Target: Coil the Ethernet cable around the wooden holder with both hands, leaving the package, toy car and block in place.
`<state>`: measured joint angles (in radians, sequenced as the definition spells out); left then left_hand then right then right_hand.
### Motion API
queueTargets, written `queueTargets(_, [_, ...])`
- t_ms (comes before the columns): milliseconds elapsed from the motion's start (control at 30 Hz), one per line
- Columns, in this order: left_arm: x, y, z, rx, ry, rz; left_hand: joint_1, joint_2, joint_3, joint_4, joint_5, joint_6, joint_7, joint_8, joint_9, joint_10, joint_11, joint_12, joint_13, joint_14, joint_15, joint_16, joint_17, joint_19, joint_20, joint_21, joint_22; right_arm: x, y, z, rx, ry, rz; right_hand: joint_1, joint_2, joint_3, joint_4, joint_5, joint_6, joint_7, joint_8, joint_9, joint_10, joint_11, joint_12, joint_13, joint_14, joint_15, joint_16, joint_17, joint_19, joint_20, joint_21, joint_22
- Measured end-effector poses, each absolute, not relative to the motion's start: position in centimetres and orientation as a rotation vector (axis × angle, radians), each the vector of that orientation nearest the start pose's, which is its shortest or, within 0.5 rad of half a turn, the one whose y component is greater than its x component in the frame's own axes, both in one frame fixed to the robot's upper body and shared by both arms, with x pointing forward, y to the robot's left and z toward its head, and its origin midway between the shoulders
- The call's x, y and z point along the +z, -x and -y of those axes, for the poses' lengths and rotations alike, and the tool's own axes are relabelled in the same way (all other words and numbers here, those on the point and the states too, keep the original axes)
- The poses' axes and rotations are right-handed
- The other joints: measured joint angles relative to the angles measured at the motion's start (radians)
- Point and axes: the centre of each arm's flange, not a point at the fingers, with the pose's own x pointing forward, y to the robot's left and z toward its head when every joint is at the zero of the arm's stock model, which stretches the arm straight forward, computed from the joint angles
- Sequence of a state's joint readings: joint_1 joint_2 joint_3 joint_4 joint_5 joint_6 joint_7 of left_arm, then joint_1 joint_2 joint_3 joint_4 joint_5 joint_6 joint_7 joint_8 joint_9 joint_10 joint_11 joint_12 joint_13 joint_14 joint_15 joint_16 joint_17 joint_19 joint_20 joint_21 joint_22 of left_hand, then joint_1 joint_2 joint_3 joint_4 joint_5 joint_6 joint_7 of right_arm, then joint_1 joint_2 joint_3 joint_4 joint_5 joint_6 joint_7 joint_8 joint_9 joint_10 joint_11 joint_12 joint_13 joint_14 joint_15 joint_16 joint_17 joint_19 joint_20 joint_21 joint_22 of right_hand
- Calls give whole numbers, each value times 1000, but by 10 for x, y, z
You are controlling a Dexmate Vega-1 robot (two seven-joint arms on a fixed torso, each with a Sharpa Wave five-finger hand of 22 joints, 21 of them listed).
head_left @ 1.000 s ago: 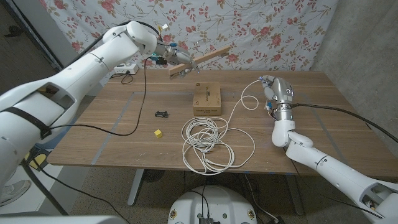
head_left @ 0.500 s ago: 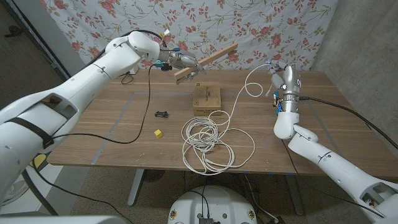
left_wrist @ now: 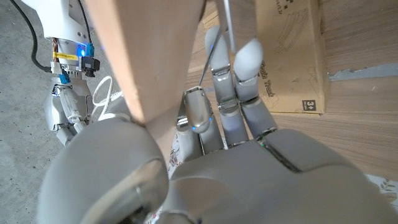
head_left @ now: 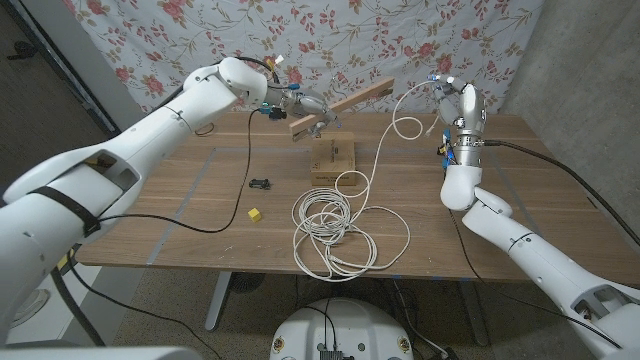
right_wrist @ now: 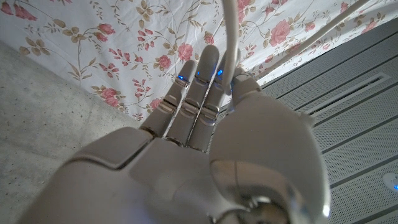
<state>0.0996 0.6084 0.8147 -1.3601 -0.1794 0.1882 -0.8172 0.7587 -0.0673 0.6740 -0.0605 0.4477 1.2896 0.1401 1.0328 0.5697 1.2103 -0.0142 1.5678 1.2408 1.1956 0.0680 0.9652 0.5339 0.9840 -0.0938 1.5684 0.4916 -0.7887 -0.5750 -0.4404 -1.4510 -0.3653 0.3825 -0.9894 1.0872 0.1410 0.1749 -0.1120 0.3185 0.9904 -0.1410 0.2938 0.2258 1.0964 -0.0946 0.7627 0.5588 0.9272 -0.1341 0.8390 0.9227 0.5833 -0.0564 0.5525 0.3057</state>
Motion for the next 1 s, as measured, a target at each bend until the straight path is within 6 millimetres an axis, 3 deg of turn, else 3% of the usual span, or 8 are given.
queueTargets(467, [183, -632, -114, -938, -1101, 313, 0, 0, 7, -1, 16, 0, 0, 7, -3, 4, 0, 0, 0, 0, 0, 0, 0, 0, 0, 0, 12, 105, -551, 267, -485, 451, 1385, 0, 0, -11, 3, 15, 5, 5, -7, 8, 0, 0, 0, 5, 0, 0, -10, 22, -9, 2, 14, -4])
queueTargets(1000, [173, -635, -88, -1035, -1121, 265, 0, 0, 7, -2, 26, 0, 0, 11, -9, 4, 0, 0, 0, 0, 0, 0, 0, 0, 0, -2, -4, 155, -557, 256, -464, 437, 1460, 7, -1, -25, 6, 22, 20, 2, -18, 10, -9, 2, 0, -2, 0, 0, -26, 43, -16, 5, 25, -9])
